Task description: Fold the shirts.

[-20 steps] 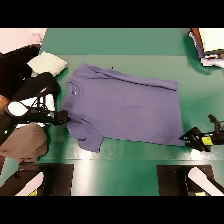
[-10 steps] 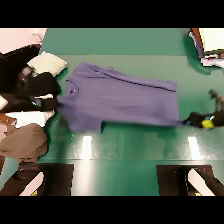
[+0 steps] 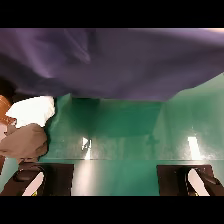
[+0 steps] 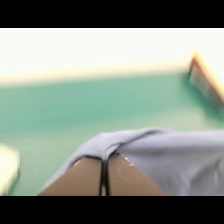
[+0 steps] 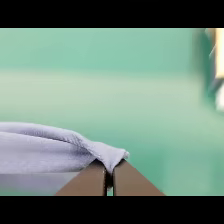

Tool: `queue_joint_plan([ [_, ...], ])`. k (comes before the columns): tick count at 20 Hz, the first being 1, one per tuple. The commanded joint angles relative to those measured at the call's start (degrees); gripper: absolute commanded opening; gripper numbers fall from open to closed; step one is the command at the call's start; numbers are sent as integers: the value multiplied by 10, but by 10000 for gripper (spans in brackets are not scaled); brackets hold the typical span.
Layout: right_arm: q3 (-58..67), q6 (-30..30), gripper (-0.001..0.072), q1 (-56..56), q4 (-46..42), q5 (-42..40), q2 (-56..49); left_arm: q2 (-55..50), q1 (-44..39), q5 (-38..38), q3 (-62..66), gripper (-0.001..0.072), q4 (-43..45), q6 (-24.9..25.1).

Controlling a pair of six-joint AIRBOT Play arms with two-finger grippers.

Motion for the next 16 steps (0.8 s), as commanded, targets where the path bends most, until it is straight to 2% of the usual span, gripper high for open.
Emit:
queue_joint_plan([
  [1, 176, 21, 16, -38, -7, 48, -32, -2, 0, 14, 137, 18, 4, -31],
  [3, 236, 31, 16, -50, -5, 67, -60, -4, 0, 26, 139, 18, 5, -32],
  [5, 246, 39, 15, -51, -5, 77, -80, -29, 1, -8, 129, 18, 4, -31],
  [8, 156, 42, 15, -35, 0, 87, -106, -101, 0, -73, 68, 19, 3, -30],
  [10, 90, 42, 15, 7, -30, 95, -142, -163, 0, -103, 20, 19, 2, -24],
  [14, 7, 52, 15, 103, -140, 115, -266, -306, 0, -122, -68, 20, 2, -19],
  [16, -9, 54, 15, 120, -141, 119, -342, -381, 0, -120, -97, 20, 0, -19],
])
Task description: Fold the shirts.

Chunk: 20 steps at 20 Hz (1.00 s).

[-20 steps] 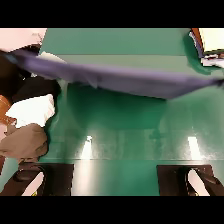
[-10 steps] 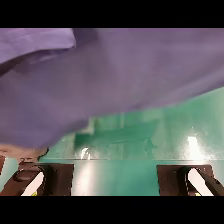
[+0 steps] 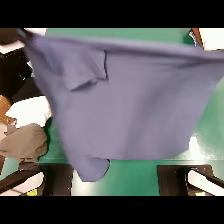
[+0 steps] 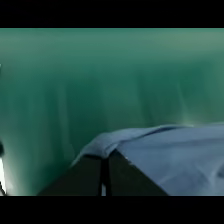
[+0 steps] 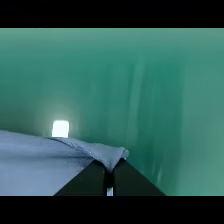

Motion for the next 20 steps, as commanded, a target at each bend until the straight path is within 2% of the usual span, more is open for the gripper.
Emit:
queue_joint_plan([
  [1, -40, 6, 15, 43, -41, 9, -122, -132, 0, -13, -50, 20, -6, 4],
  [3, -28, 6, 15, 43, -40, -9, -191, -197, 0, 29, -50, 20, -17, 18],
  [5, 13, 6, 15, 43, -39, -38, -253, -238, 0, 115, -46, 20, -43, 56],
  [7, 61, 7, 15, 43, -34, -73, -295, -261, 0, 191, -30, 20, -50, 63],
  [9, 104, 12, 15, 49, -36, -80, -322, -266, 1, 237, -26, 20, -45, 64],
  [11, 124, 12, 15, 50, -36, -80, -329, -264, 1, 219, -25, 20, -43, 81],
  [12, 123, 11, 15, 52, -37, -77, -326, -264, 1, 185, -23, 20, -39, 91],
  [14, 96, 10, 15, 54, -42, -61, -307, -263, 0, 95, -23, 18, 11, 66],
  [16, 25, 10, 15, 54, -42, -75, -268, -259, -1, 42, -41, 18, 54, 54],
  [18, -68, 10, 15, 54, -41, -105, -223, -231, -1, 53, -101, 18, 60, 52],
  [20, -159, 10, 16, 54, -37, -147, -185, -192, -1, 97, -189, 20, 58, 53],
])
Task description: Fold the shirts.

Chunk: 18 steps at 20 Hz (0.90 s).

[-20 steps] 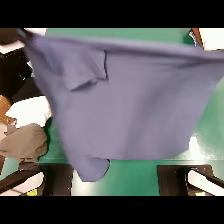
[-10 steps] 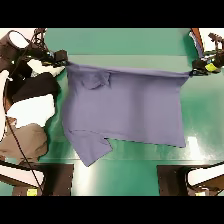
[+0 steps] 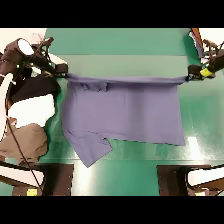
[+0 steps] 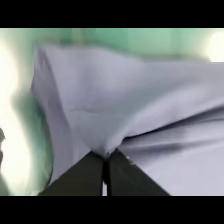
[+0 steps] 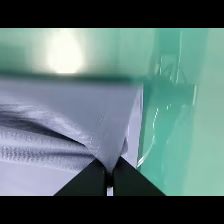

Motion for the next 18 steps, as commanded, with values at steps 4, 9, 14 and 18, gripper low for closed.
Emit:
queue_joint_plan([
  [4, -217, 0, 29, 9, 5, -94, 82, 44, 0, 35, -199, 81, -5, 5],
  [9, -232, -5, 461, -4, 50, -44, 116, 110, 0, -20, -222, 526, 14, 1],
  [14, -332, -22, 459, -46, 88, -15, 260, 318, 0, -58, -425, 526, 29, -32],
  [18, -396, -32, 459, -63, 125, -21, 328, 422, 0, -52, -586, 526, -38, -57],
])
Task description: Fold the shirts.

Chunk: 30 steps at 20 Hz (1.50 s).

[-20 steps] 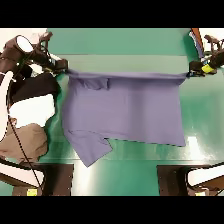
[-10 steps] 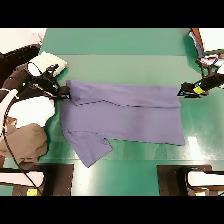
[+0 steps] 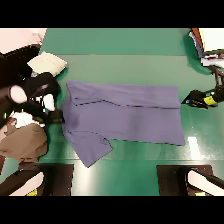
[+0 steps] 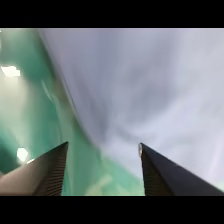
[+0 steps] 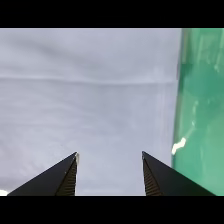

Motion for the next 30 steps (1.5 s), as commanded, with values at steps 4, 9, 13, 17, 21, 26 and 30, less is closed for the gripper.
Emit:
queue_joint_plan([
  [4, -63, -14, 459, -11, 30, -9, 80, 89, 0, 59, -181, 526, -112, -11],
  [9, -63, -14, 459, -11, 30, -9, 94, 89, 0, 132, -215, 526, -153, -2],
  [13, -63, -14, 459, -12, 28, 2, 94, 89, 0, 141, -219, 168, -155, 5],
  [17, -78, -13, 459, -54, -42, 66, 94, 89, 0, 106, -187, 19, -140, 25],
  [21, -207, -14, 464, -171, -123, 90, 90, 89, 0, 94, -141, 19, -138, 41],
  [26, -316, -25, 452, -201, -13, 16, 45, 89, 0, 99, -135, 19, -141, 42],
  [30, -306, -24, 313, -129, -1, -28, 38, 89, 0, 96, -135, 19, -140, 42],
])
